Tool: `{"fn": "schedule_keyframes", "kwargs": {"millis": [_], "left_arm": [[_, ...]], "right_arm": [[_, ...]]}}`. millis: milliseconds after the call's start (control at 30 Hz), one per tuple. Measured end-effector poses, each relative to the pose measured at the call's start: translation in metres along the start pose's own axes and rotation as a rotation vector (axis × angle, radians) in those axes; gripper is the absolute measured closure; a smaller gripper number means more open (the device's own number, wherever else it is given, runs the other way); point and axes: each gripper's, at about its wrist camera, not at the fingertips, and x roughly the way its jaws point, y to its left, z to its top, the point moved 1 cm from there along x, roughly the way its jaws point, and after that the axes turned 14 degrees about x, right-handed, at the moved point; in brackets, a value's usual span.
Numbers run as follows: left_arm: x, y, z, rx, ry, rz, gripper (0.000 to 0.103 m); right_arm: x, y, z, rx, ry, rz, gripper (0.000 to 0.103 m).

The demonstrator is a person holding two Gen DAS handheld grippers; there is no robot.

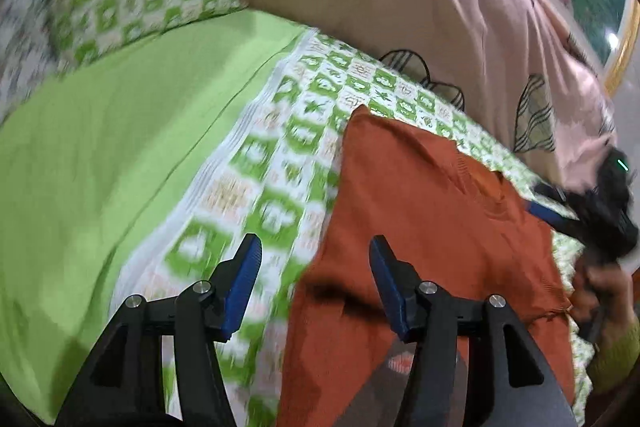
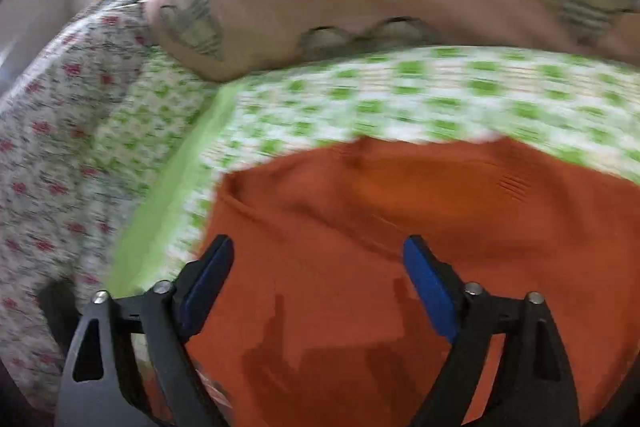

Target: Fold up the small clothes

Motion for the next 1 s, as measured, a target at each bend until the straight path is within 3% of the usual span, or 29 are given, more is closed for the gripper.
{"fn": "schedule_keyframes", "kwargs": {"millis": [200, 367, 400, 500, 633, 733, 833, 1000], "left_arm": [[0.07, -0.02, 0.048, 0.136, 0.108, 0.068, 0.046], [0.126, -0.01, 0.073, 0.23, 0.192, 0.366, 0.045], [0.131, -0.004, 0.076, 0.213, 0.206, 0.384, 0.045], [0.122, 0.007, 0.077, 0.142, 0.208, 0.332, 0.047], [0.098, -0.002, 0.072, 0.132, 0.161, 0.226, 0.047], [0.115, -0.013, 0.08, 0.189, 0.197, 0.27, 0.047], [0.14, -0.015, 0.097, 0.2, 0.239, 0.302, 0.049], [0.167, -0.015, 0.113, 0.264, 0.28, 0.376, 0.046]], "right_arm": [[-0.054, -0.064, -0.044, 0.093, -0.088, -0.204, 0.036], [-0.078, -0.101, -0.058, 0.172, -0.109, -0.288, 0.043], [-0.081, -0.104, -0.058, 0.175, -0.116, -0.313, 0.044], [-0.091, -0.11, -0.057, 0.156, -0.155, -0.379, 0.044], [-0.092, -0.118, -0.06, 0.129, -0.165, -0.432, 0.044], [-0.08, -0.124, -0.066, 0.129, -0.125, -0.449, 0.045], [-0.07, -0.122, -0.069, 0.106, -0.08, -0.456, 0.094], [-0.085, -0.111, -0.064, 0.076, -0.148, -0.464, 0.095]]}}
